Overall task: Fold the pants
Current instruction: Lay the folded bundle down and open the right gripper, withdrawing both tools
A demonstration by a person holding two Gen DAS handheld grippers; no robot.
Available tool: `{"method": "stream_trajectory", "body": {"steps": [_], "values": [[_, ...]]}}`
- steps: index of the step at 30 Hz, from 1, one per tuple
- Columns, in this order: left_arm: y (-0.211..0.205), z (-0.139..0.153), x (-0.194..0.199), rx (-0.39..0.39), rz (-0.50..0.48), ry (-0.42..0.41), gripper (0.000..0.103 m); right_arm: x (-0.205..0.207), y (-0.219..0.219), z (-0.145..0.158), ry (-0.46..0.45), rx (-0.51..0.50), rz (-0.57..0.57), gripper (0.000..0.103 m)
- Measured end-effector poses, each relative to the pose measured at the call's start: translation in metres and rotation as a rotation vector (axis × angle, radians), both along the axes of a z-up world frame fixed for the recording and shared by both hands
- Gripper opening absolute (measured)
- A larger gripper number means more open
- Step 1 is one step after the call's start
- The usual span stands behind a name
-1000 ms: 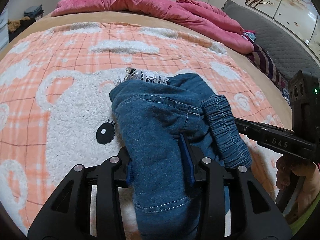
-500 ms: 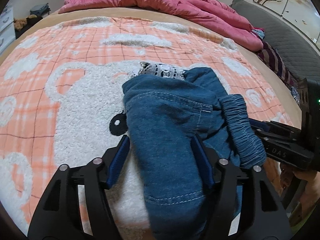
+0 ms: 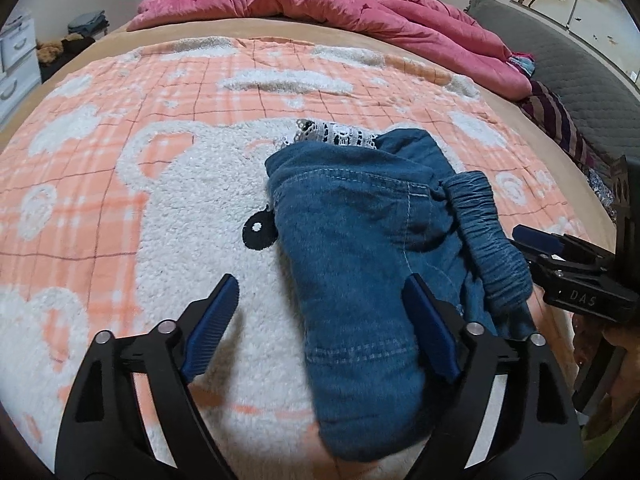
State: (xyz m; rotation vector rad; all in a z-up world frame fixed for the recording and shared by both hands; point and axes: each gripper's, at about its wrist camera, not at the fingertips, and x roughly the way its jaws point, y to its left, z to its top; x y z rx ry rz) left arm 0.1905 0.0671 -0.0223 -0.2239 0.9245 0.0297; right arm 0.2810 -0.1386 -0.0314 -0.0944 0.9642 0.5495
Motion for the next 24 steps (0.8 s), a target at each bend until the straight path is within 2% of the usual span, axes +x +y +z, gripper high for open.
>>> {"method": "stream_trajectory", "body": {"steps": [6,11,17,24], "values": [[-0.002,0.008,-0.01,-0.027,0.0,-0.011,0.09,-0.009,-0.015,0.013,-0.037,0.037,-0.024,0.091],[-0.005,0.019,-0.022,-0.046,0.003,-0.04,0.093,-0.017,-0.027,0.025,-0.07,0.069,-0.052,0.096],[-0.011,0.021,-0.039,-0.056,0.007,-0.041,0.093,-0.026,-0.037,0.033,-0.066,0.101,-0.079,0.098],[-0.018,0.032,-0.059,-0.03,0.026,-0.091,0.093,-0.047,-0.042,0.039,-0.076,0.113,-0.073,0.098]]}}
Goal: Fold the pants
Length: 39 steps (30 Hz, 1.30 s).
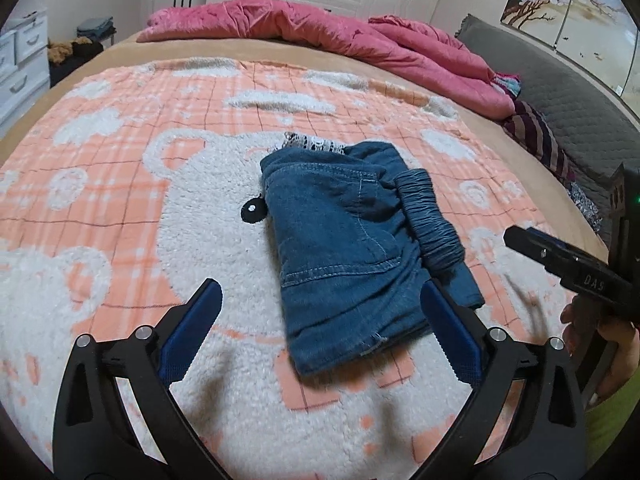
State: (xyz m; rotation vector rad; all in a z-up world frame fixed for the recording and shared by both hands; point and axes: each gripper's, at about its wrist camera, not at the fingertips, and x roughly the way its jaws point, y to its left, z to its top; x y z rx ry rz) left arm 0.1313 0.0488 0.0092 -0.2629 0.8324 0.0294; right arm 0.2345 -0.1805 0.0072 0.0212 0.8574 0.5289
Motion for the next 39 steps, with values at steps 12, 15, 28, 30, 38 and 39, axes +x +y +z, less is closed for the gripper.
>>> {"method": "stream_trajectory", "body": {"steps": [12,15,28,30,38,39], "values": [[-0.011,-0.002,-0.047,-0.016,0.028,-0.023,0.093,-0.04,-0.007,0.003,-0.027,-0.022,0.031,0.098],[-0.016,-0.003,-0.057,-0.015,0.027,-0.027,0.093,-0.054,-0.009,0.006,-0.04,-0.012,0.038,0.098],[-0.032,-0.009,-0.086,0.012,0.024,-0.031,0.093,-0.099,-0.02,0.008,-0.105,-0.034,0.04,0.098],[-0.034,-0.01,-0.09,0.009,0.018,-0.028,0.093,-0.104,-0.02,0.007,-0.106,-0.032,0.048,0.098],[-0.039,-0.016,-0.106,0.002,0.012,-0.017,0.093,-0.125,-0.022,0.002,-0.095,-0.023,0.059,0.098],[-0.039,-0.016,-0.108,0.002,0.012,-0.018,0.093,-0.127,-0.022,0.001,-0.093,-0.023,0.06,0.098]]}}
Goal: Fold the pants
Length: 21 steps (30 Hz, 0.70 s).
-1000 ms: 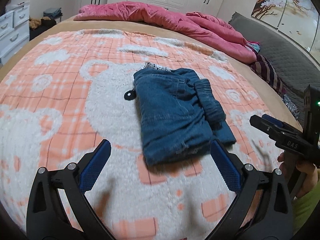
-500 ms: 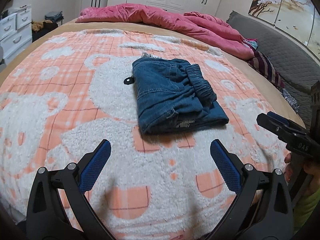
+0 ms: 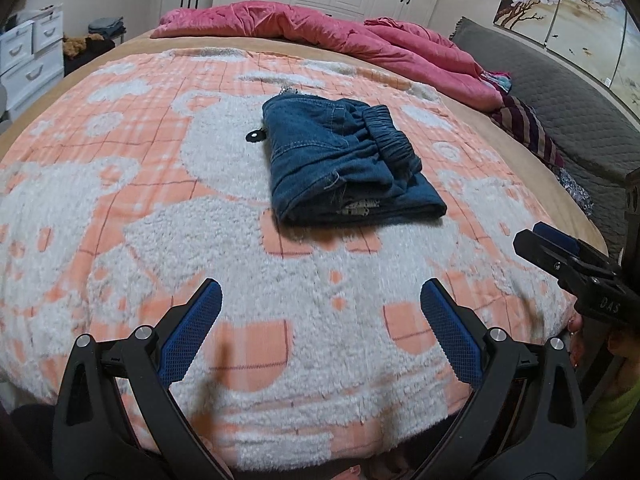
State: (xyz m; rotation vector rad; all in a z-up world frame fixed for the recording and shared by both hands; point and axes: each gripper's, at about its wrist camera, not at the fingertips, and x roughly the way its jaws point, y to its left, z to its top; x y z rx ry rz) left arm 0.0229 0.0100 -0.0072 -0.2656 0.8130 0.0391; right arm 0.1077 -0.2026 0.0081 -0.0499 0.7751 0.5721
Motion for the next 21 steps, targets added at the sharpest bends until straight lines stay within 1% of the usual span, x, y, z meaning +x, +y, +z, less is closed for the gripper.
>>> {"method": "stream_trajectory", "body": {"steps": [14,21], "values": [[-0.002,-0.005,-0.029,-0.006,0.006,0.002,0.093,-0.029,-0.005,-0.015,-0.001,-0.049,-0.019,0.098],[-0.008,-0.013,-0.037,-0.004,-0.002,0.021,0.093,-0.033,-0.004,-0.018,-0.002,-0.061,-0.008,0.098]]}}
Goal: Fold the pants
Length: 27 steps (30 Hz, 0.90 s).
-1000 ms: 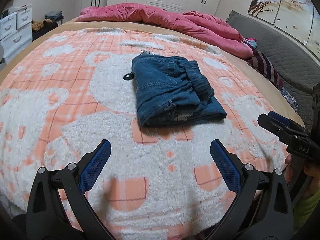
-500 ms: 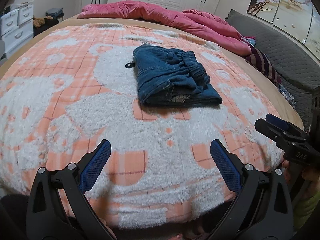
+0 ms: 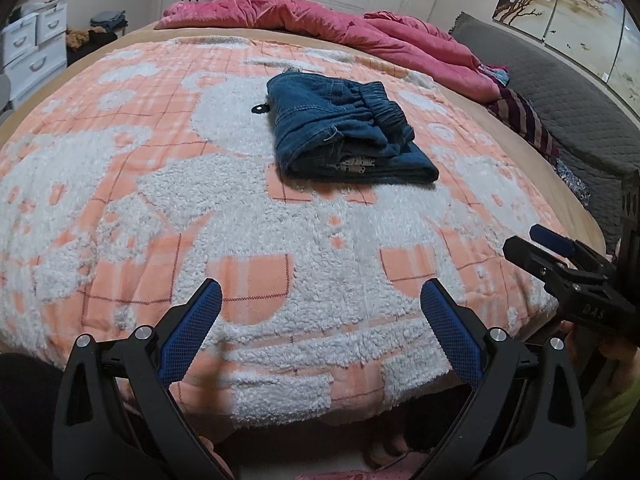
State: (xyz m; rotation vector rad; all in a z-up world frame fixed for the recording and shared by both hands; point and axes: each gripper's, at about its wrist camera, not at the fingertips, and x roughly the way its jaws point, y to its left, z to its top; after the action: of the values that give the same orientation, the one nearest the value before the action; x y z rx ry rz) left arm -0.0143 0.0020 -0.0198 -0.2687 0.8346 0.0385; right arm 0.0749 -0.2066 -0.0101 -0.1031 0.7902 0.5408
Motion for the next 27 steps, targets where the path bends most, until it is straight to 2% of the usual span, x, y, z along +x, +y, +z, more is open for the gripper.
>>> {"method": "stream_trajectory", "body": {"steps": [27], "values": [[0.0051,0.0011,0.0048,0.011,0.04,0.018,0.093,0.0044,0.0065,-0.0059,0.019,-0.006,0.009,0.098]]}}
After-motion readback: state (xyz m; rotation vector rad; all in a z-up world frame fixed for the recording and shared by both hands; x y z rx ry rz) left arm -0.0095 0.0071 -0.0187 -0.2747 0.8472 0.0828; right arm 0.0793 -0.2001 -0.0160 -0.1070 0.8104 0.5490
